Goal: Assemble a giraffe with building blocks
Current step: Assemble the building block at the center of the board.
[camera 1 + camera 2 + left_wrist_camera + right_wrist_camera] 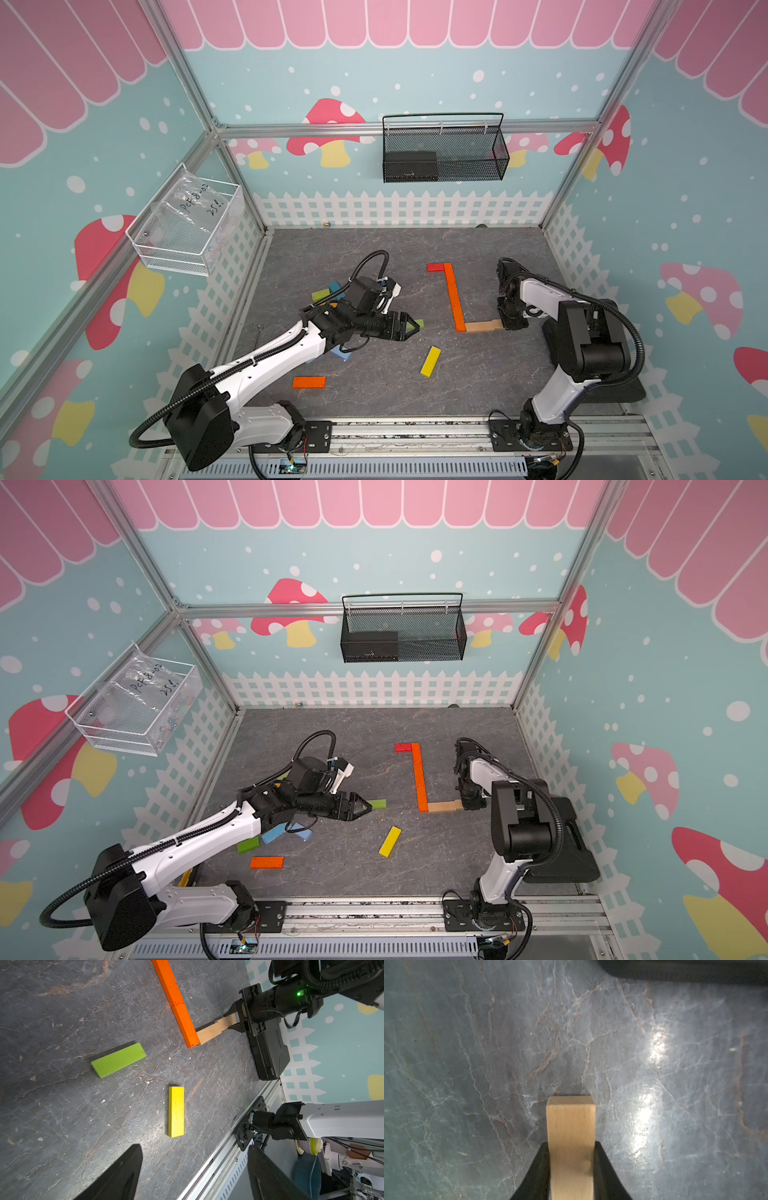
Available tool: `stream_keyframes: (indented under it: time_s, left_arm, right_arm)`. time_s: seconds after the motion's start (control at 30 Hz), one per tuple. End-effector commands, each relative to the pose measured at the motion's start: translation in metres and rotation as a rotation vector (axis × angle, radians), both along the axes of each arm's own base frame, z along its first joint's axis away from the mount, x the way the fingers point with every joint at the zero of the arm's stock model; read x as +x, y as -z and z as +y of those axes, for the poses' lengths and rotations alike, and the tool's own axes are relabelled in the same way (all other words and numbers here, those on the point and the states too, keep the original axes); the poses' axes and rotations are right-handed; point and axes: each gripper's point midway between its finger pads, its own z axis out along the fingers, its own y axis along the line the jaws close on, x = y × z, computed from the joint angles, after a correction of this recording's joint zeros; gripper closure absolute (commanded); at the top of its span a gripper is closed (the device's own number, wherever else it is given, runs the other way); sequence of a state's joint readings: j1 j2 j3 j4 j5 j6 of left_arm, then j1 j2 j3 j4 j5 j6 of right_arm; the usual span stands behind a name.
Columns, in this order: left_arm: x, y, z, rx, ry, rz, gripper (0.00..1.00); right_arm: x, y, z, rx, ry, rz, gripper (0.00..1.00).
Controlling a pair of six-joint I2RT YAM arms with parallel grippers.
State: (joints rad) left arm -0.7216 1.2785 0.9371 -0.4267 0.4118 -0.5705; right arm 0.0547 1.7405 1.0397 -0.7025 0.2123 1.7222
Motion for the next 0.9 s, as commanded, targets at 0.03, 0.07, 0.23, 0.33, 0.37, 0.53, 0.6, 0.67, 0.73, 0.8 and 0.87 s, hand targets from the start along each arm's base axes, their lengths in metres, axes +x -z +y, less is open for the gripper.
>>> stream_keyframes:
  time_s: [0.03,0.07,0.23,0.33,0.37,0.53,0.6,0.67,0.73,0.8,0.87]
  left_arm:
    - [0.0011,-0.0077,0.0033,-0.001,0.001,-0.035,0.18]
    - [0.0006,-0.0074,0.0033,-0.001,0.002,-0.034,0.18]
    - [0.0014,-0.0071,0.0039,0.001,-0.001,-0.034,0.18]
    - [0.0013,-0.0074,0.0037,0.0,0.0,-0.034,0.18]
    - [0.0014,-0.008,0.0037,-0.001,0.0,-0.036,0.18]
    - [0.002,-0.0069,0.0031,0.002,0.001,-0.033,0.18]
    - [0.0028,-0.0075,0.0034,0.002,-0.002,-0.035,0.18]
    - [0.0031,-0.0069,0.0037,0.004,-0.003,-0.035,0.18]
    - [0.0034,-0.0074,0.0043,0.004,-0.005,-0.036,0.18]
    - [0.0028,-0.0066,0.0041,0.004,-0.003,-0.033,0.18]
    - [0.0031,-0.0065,0.0049,0.005,-0.006,-0.033,0.18]
  right_arm:
    - [-0.0192,0.0181,0.0155,0.068,0.02,0.066,0.81]
    - [-0.0196,0.018,0.0153,0.066,0.019,0.066,0.82]
    - [-0.0202,0.0168,0.0134,0.055,0.024,0.065,0.81]
    - [-0.0201,0.0152,0.012,0.048,0.025,0.063,0.81]
    - [-0.0204,0.015,0.0115,0.045,0.025,0.064,0.81]
    - [-0.0207,0.0144,0.0114,0.042,0.022,0.067,0.81]
    - [-0.0209,0.0146,0.0114,0.042,0.021,0.068,0.78]
    - [-0.0206,0.0148,0.0117,0.045,0.021,0.068,0.74]
    - [-0.0205,0.015,0.012,0.046,0.021,0.068,0.71]
    - [-0.0205,0.0156,0.012,0.046,0.02,0.071,0.69]
    - [-0.0199,0.0159,0.0125,0.049,0.019,0.07,0.68]
